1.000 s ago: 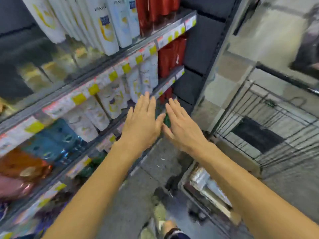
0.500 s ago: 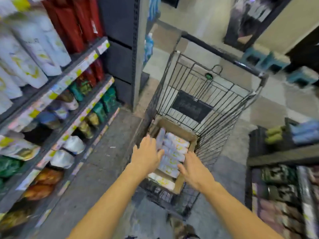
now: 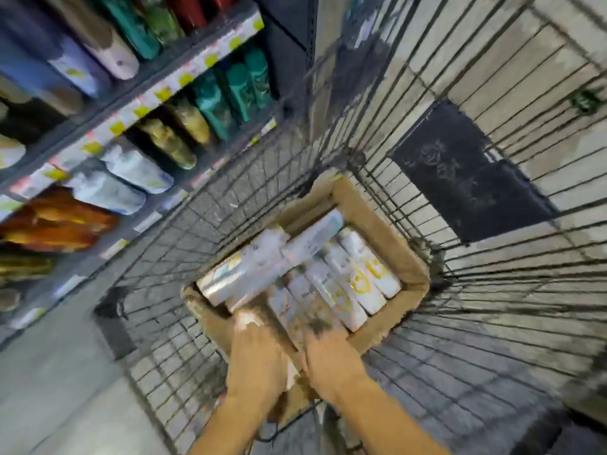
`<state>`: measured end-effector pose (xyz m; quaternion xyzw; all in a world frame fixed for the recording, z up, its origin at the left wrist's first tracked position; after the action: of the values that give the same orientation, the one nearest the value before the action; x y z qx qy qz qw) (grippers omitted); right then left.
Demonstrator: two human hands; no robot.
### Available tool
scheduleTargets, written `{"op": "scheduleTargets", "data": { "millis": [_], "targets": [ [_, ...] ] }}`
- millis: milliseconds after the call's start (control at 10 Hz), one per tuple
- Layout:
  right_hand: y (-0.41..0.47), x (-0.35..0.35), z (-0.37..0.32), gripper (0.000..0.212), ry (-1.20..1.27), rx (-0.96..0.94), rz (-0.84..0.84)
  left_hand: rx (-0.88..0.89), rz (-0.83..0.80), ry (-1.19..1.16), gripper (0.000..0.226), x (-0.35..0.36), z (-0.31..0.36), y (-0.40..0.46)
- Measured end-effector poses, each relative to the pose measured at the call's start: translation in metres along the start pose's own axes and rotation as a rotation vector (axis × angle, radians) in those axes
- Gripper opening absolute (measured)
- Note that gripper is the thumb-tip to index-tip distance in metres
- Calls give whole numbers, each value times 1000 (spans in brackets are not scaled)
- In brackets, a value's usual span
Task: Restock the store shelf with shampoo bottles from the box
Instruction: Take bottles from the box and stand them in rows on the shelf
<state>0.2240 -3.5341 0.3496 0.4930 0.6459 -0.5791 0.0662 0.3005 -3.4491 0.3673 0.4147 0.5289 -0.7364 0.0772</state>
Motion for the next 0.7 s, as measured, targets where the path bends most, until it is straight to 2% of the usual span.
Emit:
{"op": "scheduleTargets", "data": {
  "millis": [100,200,300,400,500,600,700],
  "targets": [
    [28,13,-4,10,345,157,-17,-225,-212,-80,25,47,-11,20],
    [42,42,23,9,748,409,392,-409,-133,-168,29,75,-16,39],
    [57,68,30,31,677,391,293,-538,-90,-308,58,93,-14,49],
    [69,70,33,32,527,320,325,-680,-119,-381,80,101,-11,51],
    [69,80,24,32,459,288,207,-702,-119,-495,61,111,-9,49],
    [59,82,17,37,435,353,229,-711,-85,-637,51,115,-10,43],
    [60,83,11,59,283,360,187,-737,-66,-774,51,114,-18,40]
  ]
}}
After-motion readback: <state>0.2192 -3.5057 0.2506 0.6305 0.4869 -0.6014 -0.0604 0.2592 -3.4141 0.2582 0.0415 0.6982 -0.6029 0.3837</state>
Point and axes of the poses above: each hand's wrist, its own y-axis towards the middle knuckle, its own x-axis out of the palm, z = x × y, the point moved 4 cm from there along y, towards the middle knuckle, and after that the axes turned 2 degrees about y, right-handed, at the moved point
